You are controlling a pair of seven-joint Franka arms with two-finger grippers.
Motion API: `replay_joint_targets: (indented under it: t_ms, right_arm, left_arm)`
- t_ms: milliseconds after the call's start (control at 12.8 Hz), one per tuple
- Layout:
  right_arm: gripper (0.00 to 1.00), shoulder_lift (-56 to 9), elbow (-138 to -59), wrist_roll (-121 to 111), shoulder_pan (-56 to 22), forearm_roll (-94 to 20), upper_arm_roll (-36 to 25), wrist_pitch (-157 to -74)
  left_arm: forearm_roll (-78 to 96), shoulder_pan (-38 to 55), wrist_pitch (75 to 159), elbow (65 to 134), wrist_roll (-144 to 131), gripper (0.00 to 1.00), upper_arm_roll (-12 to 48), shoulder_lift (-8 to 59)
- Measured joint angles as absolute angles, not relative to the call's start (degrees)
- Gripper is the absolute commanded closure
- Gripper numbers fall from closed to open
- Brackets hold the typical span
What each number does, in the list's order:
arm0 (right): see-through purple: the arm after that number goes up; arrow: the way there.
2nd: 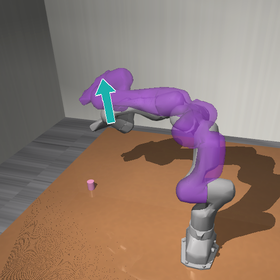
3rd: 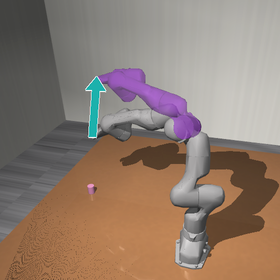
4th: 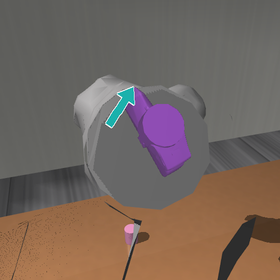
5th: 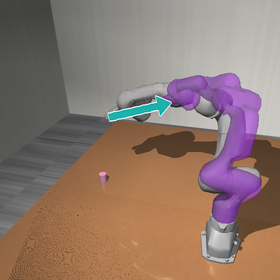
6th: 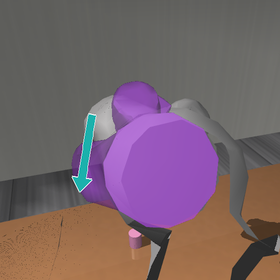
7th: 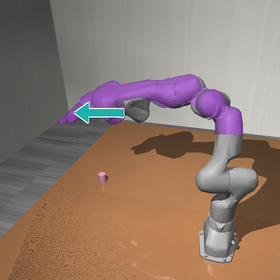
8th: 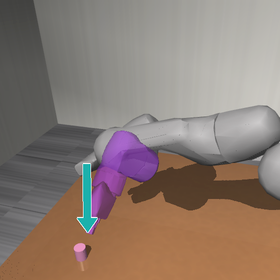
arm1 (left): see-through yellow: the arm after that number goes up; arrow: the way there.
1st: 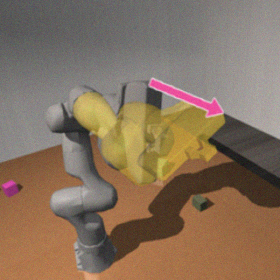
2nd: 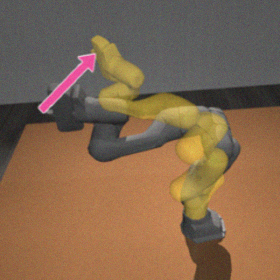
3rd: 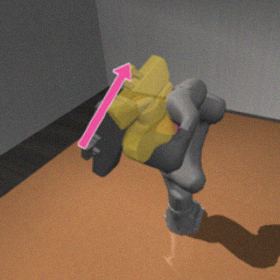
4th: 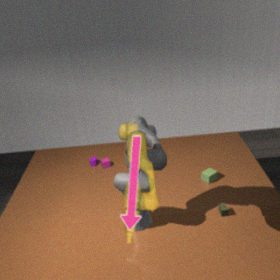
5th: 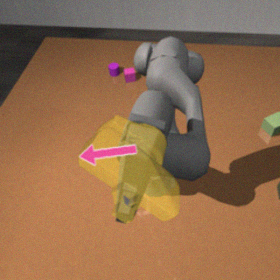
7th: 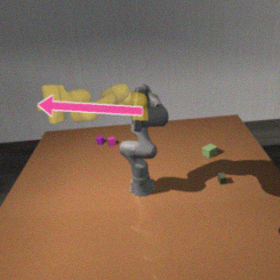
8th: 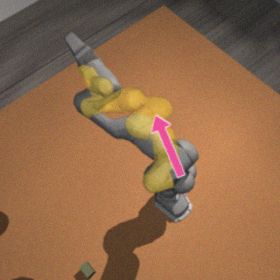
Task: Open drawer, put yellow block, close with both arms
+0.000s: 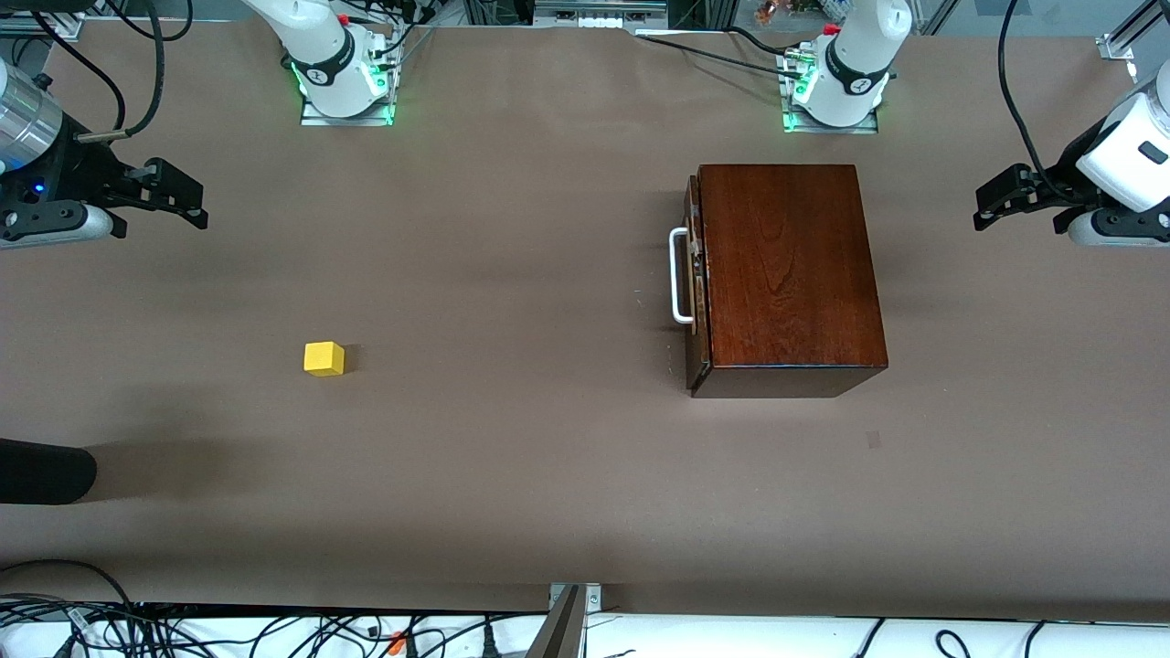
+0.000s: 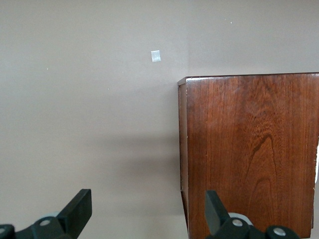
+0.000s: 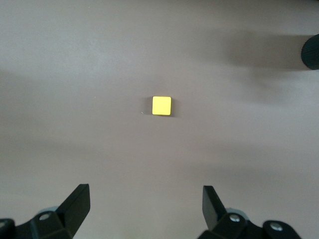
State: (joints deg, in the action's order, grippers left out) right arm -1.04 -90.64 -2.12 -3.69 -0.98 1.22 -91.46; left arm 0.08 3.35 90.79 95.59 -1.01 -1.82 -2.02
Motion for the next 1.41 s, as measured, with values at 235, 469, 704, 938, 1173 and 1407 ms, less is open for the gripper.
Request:
replay_joint_targets:
  t_ms: [235,469,704,938,1173,1407]
  right_arm:
    - [0.00,-1.04,-90.64,-2.12,-3.69,-0.98,1.22,-91.46]
    - [0.00,-1.04,-90.64,-2.12,-3.69,-0.98,1.22,-91.48]
    - [0.00,-1.04,-90.64,-2.12,-3.69,-0.98,1.22,-91.48]
    - [0.00,-1.04,-90.64,-2.12,-3.69,-0.98,1.22,-91.49]
    - [0.00,-1.04,-90.64,-2.12,-3.69,-0.98,1.22,-91.49]
    - [0.00,-1.04,-90.64,-2.12,-3.69,-0.98,1.22,-91.49]
  left_arm:
    - [0.08,3.35,90.74,95.59,-1.01,0.00,-1.82,-2.02]
    - [0.08,3.35,90.37,95.59,-1.01,0.00,-1.82,-2.02]
    - [0.08,3.35,90.30,95.59,-1.01,0.00,-1.82,-2.02]
    - [0.08,3.36,90.00,95.59,-1.01,0.00,-1.82,-2.02]
    - [0.08,3.36,89.89,95.59,-1.01,0.00,-1.82,-2.02]
    - [0.08,3.36,89.33,95.59,-1.01,0.00,-1.82,-2.02]
